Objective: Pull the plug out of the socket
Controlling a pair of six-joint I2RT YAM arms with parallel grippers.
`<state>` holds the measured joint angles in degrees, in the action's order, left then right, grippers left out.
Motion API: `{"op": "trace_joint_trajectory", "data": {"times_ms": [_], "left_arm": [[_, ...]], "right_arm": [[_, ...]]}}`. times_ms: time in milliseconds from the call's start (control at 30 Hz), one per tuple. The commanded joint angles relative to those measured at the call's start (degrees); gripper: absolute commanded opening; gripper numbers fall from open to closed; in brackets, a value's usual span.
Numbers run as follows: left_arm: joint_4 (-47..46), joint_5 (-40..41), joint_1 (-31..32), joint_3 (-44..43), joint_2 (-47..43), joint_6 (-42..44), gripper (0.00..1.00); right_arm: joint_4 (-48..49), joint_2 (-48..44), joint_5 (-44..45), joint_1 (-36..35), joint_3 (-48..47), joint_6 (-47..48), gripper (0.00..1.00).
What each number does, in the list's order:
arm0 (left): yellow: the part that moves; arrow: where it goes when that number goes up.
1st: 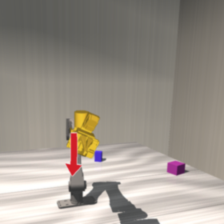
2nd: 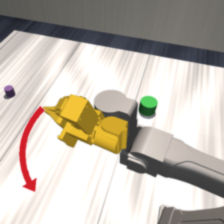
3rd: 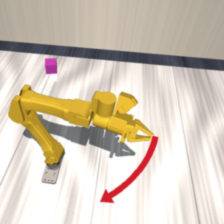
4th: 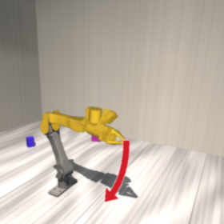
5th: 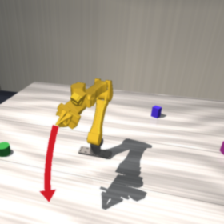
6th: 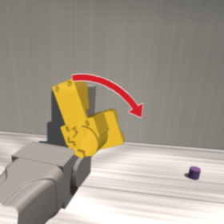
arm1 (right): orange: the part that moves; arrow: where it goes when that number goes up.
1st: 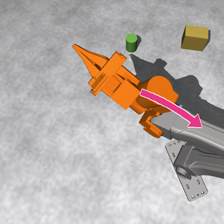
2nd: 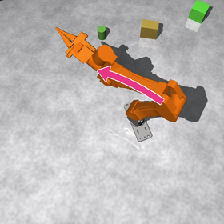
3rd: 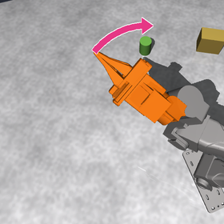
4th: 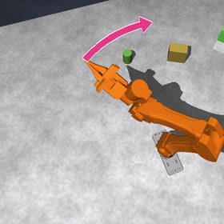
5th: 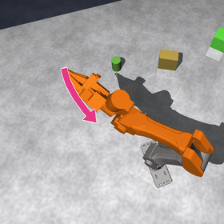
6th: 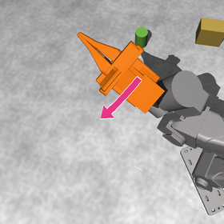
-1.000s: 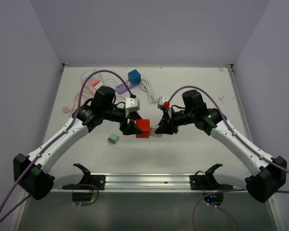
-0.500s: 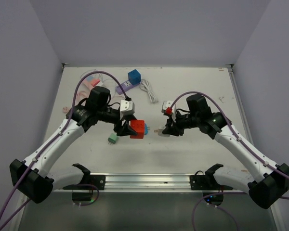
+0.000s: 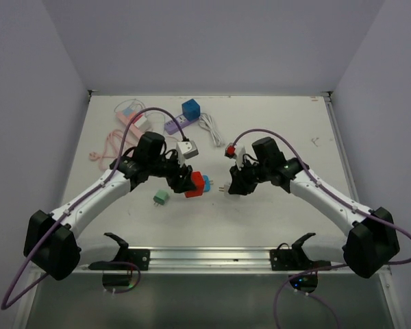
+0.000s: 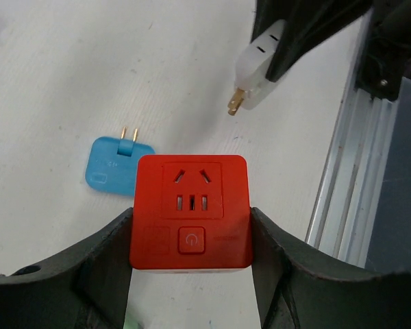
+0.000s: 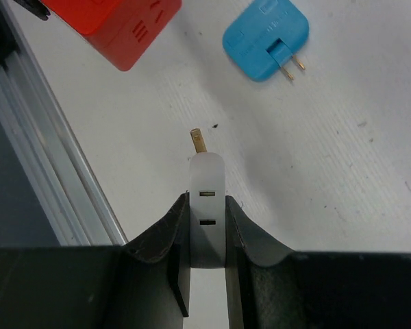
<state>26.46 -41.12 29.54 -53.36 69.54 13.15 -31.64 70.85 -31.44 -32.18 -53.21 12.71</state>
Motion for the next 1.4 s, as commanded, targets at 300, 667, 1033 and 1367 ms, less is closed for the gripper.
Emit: {"op": "trace_joint_trajectory", "data": {"times_ms": [300, 667, 1033, 1367], "left_arm": [[-21.54, 23.72, -0.19, 6.61, 9.12, -26.59, 0.0], [-4.41, 32.95, -0.18, -3.93, 20.28, -27.47, 0.08], [4.48, 36.81, 0.17, -12.29, 26.0, -29.93, 0.66], [6.85, 36.02, 0.17, -17.82, 25.82, -31.52, 0.93]], "right_arm": [[34.7, 9.82, 13.24, 0.19, 11.37, -40.19, 0.04], [43.67, 16.33, 14.92, 1.95, 14.62, -51.02, 0.45], [39.2, 12.65, 17.8, 2.65, 14.54, -48.49, 0.77], [28.04, 3.51, 24.84, 2.65, 10.15, -36.29, 0.84]]}}
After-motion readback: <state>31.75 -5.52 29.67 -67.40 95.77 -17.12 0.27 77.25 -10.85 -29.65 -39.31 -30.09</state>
